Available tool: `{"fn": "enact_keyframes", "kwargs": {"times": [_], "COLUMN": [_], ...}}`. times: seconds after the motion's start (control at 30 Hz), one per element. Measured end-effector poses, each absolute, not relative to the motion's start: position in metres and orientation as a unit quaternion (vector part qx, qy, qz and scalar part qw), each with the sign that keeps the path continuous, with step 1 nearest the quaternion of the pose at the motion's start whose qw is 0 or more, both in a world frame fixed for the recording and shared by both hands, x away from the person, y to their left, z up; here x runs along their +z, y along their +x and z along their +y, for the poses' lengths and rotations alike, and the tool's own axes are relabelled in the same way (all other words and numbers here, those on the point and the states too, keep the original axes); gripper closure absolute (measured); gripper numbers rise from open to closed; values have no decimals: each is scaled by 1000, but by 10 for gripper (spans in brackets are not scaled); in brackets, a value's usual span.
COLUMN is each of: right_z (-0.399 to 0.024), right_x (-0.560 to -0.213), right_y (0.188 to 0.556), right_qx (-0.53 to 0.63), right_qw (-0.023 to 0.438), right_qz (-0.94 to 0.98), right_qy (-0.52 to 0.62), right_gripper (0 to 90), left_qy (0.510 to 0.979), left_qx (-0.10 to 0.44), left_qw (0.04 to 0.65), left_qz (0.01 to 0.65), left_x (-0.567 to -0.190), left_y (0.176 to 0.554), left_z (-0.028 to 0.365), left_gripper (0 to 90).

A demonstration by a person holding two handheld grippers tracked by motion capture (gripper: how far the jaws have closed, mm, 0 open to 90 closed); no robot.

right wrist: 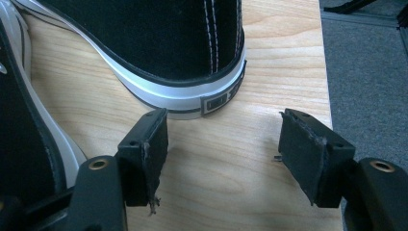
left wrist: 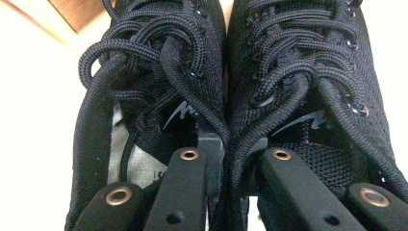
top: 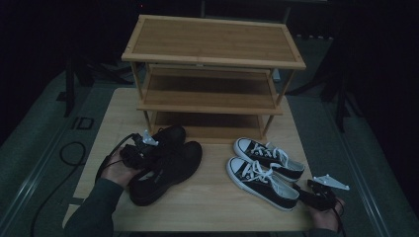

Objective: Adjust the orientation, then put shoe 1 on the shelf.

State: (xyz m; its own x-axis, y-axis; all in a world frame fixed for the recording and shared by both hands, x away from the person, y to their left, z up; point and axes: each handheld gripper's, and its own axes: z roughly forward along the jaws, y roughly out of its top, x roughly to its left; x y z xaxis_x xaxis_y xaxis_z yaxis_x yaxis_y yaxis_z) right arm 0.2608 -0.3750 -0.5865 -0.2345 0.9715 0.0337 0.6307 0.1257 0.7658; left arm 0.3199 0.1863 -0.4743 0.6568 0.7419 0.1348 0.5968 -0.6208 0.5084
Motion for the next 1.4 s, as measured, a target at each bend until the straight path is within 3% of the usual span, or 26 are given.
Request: {"fn": "enact_keyframes", "kwargs": {"times": [1.4], "right_z": [-375], "right_x": [-586], "right_y": [261], "right_qx": [341], "right_qw": [249], "right_qz": [707], "right_qy": [567], "right_gripper": [342], "left_qy": [868], "left_qx": [164], "left_qw": [243], "left_qz": [400], "left_x": [-463], "left_y": [345], "left_z": [154], "left_gripper": [848]}}
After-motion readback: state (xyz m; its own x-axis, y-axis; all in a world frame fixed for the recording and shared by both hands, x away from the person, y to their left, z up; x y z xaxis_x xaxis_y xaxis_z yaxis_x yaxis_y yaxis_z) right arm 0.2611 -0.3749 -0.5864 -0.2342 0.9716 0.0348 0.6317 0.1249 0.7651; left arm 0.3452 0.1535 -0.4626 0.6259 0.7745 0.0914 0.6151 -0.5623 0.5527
